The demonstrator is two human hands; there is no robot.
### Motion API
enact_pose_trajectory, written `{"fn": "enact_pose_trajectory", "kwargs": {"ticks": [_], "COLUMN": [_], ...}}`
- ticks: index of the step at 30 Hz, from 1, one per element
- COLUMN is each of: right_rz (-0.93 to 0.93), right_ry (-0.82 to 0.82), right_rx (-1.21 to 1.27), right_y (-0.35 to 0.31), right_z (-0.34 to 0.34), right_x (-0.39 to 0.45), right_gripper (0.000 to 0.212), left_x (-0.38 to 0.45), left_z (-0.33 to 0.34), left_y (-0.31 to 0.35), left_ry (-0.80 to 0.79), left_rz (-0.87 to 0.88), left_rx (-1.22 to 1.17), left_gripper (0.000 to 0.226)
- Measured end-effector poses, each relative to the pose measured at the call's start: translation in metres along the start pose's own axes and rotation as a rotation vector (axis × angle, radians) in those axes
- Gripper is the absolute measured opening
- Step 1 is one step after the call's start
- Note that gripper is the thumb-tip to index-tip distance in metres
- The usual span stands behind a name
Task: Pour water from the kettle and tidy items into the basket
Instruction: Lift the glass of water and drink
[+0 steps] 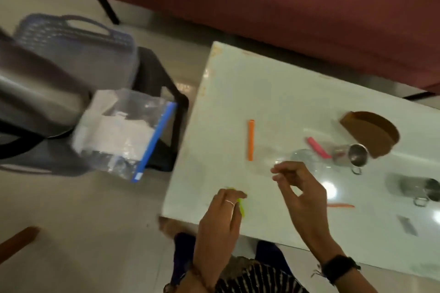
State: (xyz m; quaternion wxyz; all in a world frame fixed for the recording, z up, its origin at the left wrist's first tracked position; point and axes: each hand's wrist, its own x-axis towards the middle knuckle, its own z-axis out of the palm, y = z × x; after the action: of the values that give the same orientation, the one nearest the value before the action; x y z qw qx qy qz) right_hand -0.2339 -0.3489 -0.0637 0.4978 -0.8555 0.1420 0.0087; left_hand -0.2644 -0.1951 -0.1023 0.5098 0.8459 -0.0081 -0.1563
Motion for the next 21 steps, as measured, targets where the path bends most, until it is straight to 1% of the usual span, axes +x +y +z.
{"fn": "enact_pose_trajectory", "kwargs": {"ticks": [3, 6, 8, 11, 13, 15, 16, 18, 21], "right_rz": [0.119, 0.214, 0.283, 0.341, 0.341, 0.3, 0.276, 0.246, 0.221], "right_ry": [0.077, 0.099, 0.058, -0.107, -0.232, -0.332, -0.368, -0.378, -0.325], "right_rx": [-0.008, 0.017, 0.068, 0.109, 0.121, 0.138, 0.152, 0.188, 0.21], "right_y": [0.052, 0.103, 0.133, 0.166, 0.181, 0.191, 0.192, 0.194, 0.196], "right_z": [-0.065, -0.106, -0.12, -0.118, -0.109, -0.098, -0.093, -0.086, -0.088], "right_x": [-0.008, -0.009, -0.004, 0.012, 0.024, 0.035, 0.039, 0.043, 0.045], "right_gripper": [0.037, 0.037, 0.04, 0.047, 0.064, 0.082, 0.086, 0.086, 0.078], "left_x": [0.021, 0.045, 0.064, 0.089, 0.102, 0.111, 0.113, 0.116, 0.117], "left_z": [0.058, 0.099, 0.119, 0.134, 0.144, 0.153, 0.155, 0.16, 0.161], "left_y": [0.011, 0.015, 0.015, 0.019, 0.021, 0.023, 0.023, 0.023, 0.026], "left_ry": [-0.058, -0.166, -0.213, -0.242, -0.276, -0.332, -0.352, -0.351, -0.282], "left_rz": [-0.026, -0.08, -0.105, -0.099, -0.075, -0.054, -0.043, -0.043, -0.029], "left_rx": [-0.008, -0.032, -0.06, -0.099, -0.098, -0.084, -0.069, -0.014, 0.114], "left_gripper": [0.036, 0.055, 0.072, 0.094, 0.098, 0.097, 0.096, 0.094, 0.092]}}
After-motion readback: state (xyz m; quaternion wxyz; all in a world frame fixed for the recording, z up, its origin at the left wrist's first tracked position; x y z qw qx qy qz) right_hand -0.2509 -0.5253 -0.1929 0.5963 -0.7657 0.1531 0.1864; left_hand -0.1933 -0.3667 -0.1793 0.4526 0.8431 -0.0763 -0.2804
